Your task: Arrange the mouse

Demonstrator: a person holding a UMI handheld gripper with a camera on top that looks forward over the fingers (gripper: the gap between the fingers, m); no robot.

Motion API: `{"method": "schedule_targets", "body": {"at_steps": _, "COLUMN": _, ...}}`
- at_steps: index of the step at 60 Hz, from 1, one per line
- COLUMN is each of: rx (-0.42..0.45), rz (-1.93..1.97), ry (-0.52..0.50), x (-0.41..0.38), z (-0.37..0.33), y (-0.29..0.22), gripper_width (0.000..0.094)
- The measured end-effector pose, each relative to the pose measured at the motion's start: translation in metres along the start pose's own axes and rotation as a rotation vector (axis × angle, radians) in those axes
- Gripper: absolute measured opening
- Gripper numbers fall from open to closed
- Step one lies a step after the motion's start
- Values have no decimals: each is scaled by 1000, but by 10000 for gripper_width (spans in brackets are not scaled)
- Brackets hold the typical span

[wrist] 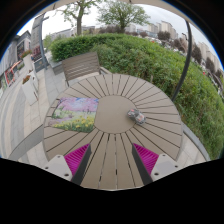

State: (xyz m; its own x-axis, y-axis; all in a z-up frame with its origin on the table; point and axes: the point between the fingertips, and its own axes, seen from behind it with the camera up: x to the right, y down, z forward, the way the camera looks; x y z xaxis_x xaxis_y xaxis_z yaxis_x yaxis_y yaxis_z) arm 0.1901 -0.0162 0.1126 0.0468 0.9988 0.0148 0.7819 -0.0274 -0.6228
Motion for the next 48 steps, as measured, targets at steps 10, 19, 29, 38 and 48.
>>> {"method": "schedule_targets", "body": {"at_steps": 10, "rx": 0, "rz": 1, "ry": 10, "x": 4, "z": 3, "y": 4, "gripper_width": 845}}
{"method": "schedule_targets", "body": {"at_steps": 19, "rx": 7, "rz": 13, "ry": 31, "x": 14, "z": 8, "y": 3, "gripper_width": 844}}
{"method": "schedule_targets", "body": {"at_steps": 29, "rx": 21, "rz": 62, "ry": 65, "x": 46, "z": 15, "y": 5, "gripper_width": 845}}
{"method": "schedule_targets", "body": {"at_steps": 38, "rx": 45, "rz": 89, "ry": 103, "x": 79, "z": 23, "y": 9, "gripper_width": 844}}
{"method": "schedule_targets", "body": {"at_steps": 48, "rx": 88, "rz": 117, "ry": 96, "x": 101, "z": 40, "y": 8, "gripper_width": 846}}
